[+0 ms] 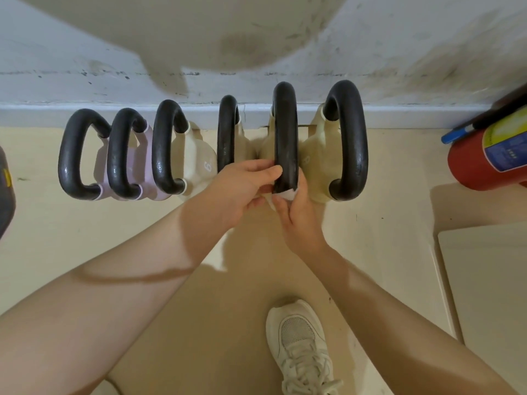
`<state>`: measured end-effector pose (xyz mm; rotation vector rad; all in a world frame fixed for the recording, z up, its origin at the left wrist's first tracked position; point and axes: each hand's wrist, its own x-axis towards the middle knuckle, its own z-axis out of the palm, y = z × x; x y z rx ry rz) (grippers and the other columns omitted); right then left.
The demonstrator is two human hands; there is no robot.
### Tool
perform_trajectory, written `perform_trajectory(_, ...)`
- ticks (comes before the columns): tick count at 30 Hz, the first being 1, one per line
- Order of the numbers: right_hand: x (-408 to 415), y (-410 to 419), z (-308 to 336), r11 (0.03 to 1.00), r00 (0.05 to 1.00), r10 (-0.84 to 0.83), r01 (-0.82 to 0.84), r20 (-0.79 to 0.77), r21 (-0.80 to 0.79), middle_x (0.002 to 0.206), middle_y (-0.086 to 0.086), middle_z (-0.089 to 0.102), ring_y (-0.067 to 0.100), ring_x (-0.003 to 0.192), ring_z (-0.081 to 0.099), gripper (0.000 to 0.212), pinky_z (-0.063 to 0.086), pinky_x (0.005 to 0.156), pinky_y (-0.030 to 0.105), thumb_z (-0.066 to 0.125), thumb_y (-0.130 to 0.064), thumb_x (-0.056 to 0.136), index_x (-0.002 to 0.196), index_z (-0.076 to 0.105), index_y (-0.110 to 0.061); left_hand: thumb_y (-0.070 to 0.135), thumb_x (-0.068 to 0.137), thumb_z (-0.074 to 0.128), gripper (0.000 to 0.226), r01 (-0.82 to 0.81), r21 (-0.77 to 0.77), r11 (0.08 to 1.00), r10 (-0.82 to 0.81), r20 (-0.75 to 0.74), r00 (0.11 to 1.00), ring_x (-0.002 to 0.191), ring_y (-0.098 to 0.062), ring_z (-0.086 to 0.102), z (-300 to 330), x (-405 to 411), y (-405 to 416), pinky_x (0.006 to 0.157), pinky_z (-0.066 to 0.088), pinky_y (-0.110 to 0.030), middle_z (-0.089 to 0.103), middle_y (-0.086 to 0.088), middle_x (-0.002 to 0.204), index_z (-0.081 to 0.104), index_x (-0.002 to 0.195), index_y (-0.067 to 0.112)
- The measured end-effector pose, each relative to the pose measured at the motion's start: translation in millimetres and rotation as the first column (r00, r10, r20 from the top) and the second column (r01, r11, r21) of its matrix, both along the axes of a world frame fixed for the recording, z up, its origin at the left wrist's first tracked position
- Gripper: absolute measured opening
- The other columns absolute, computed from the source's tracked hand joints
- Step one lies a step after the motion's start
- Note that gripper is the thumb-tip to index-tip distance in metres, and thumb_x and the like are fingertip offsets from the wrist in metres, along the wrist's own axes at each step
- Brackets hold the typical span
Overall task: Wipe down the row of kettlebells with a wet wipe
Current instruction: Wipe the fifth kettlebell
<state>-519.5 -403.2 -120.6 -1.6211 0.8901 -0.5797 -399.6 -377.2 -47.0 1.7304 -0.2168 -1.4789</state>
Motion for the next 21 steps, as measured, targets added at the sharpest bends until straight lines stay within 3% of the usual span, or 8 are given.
perform_trajectory(2, 13.7, -10.0, 17.6, 0.999, 0.998, -0.011, 0.014, 0.064, -0.048, 0.117, 0.009, 0.058, 0.017, 0.113, 0.054, 0.054, 0.044, 0.100, 0.043, 0.039, -0.021, 0.094, 0.143, 0.026, -0.004, 0.019, 0.087, 0.061, 0.025, -0.031, 0.020, 0.999, 0.032, -0.036, 0.999, 0.079, -0.007, 0.062, -2.0, -1.2, -0.4, 0.085, 0.052, -0.032, 0.068, 0.007, 0.082, 0.065, 0.112, 0.019)
perform_trajectory(4, 28.9, -25.6, 28.7, 0.932, 0.992, 0.008, -0.053, -0.125, -0.360, 0.145, 0.019, 0.038, 0.033, 0.137, 0.031, 0.054, 0.023, 0.115, 0.046, 0.034, -0.024, 0.092, 0.141, 0.032, 0.000, 0.018, 0.087, 0.056, 0.024, -0.103, 0.042, 0.994, 0.106, -0.077, 0.991, 0.079, -0.009, 0.060, -5.2, -3.4, 2.0, 0.096, 0.049, -0.038, 0.066, 0.006, 0.080, 0.066, 0.110, 0.015)
perform_trajectory(8, 35.6, -60.1, 47.3, 0.719, 0.870, 0.069, -0.383, -0.488, -0.581, 0.145, 0.010, 0.042, 0.029, 0.142, 0.021, 0.050, 0.008, 0.115, 0.040, 0.028, -0.031, 0.093, 0.129, 0.051, -0.005, 0.040, 0.096, 0.035, 0.053, -0.232, 0.020, 0.973, 0.227, -0.294, 0.928, 0.117, -0.022, 0.054, -0.6, 2.9, 9.5, 0.109, 0.035, -0.040, 0.056, -0.010, 0.128, 0.039, 0.137, 0.006)
perform_trajectory(11, 29.8, -64.7, 52.2, 0.365, 0.714, 0.020, -0.657, -0.700, -0.660, 0.120, 0.013, 0.064, 0.031, 0.133, 0.041, 0.045, 0.019, 0.113, 0.046, 0.030, -0.029, 0.091, 0.104, 0.068, -0.007, 0.050, 0.096, 0.026, 0.066, -0.198, -0.005, 0.980, 0.188, -0.291, 0.938, 0.137, -0.024, 0.033, 7.0, 9.9, 12.6, 0.116, 0.021, -0.037, 0.035, -0.013, 0.149, 0.022, 0.145, 0.006)
perform_trajectory(14, 31.1, -63.3, 63.4, 0.073, 0.444, 0.018, -0.894, -0.896, -0.442, 0.110, 0.003, 0.069, 0.024, 0.131, 0.042, 0.048, 0.016, 0.115, 0.046, 0.027, -0.031, 0.092, 0.098, 0.071, -0.016, 0.051, 0.095, 0.024, 0.068, -0.186, 0.015, 0.982, 0.184, -0.268, 0.946, 0.142, -0.023, 0.025, 11.7, 16.7, 12.7, 0.115, 0.019, -0.034, 0.028, -0.012, 0.153, 0.021, 0.145, 0.005)
perform_trajectory(16, 37.2, -69.7, 75.9, 0.124, 0.326, 0.030, -0.939, -0.945, -0.320, 0.132, 0.002, 0.057, 0.021, 0.140, 0.028, 0.050, 0.003, 0.116, 0.045, 0.023, -0.037, 0.095, 0.112, 0.066, -0.019, 0.052, 0.096, 0.022, 0.069, -0.184, 0.020, 0.983, 0.182, -0.287, 0.940, 0.142, -0.023, 0.023, 13.2, 20.2, 13.9, 0.115, 0.018, -0.034, 0.028, -0.013, 0.153, 0.020, 0.145, 0.005)
perform_trajectory(19, 46.7, -67.5, 82.4, 0.188, 0.297, -0.009, -0.938, -0.955, -0.293, 0.146, 0.005, 0.042, 0.024, 0.144, 0.015, 0.051, 0.000, 0.117, 0.047, 0.020, -0.042, 0.098, 0.129, 0.054, -0.018, 0.052, 0.096, 0.019, 0.066, -0.180, 0.004, 0.984, 0.173, -0.290, 0.941, 0.142, -0.024, 0.023, 11.3, 19.6, 18.7, 0.116, 0.015, -0.036, 0.033, -0.011, 0.151, 0.024, 0.145, 0.007)
perform_trajectory(21, 49.8, -63.6, 80.5, 0.187, 0.263, -0.005, -0.948, -0.965, -0.259, 0.155, 0.008, 0.023, 0.025, 0.145, 0.007, 0.056, -0.001, 0.116, 0.045, 0.016, -0.047, 0.098, 0.145, 0.027, -0.018, 0.051, 0.097, 0.019, 0.064, -0.180, -0.001, 0.984, 0.173, -0.279, 0.945, 0.142, -0.025, 0.025, 9.1, 19.0, 22.2, 0.117, 0.014, -0.038, 0.038, -0.011, 0.148, 0.029, 0.143, 0.008)
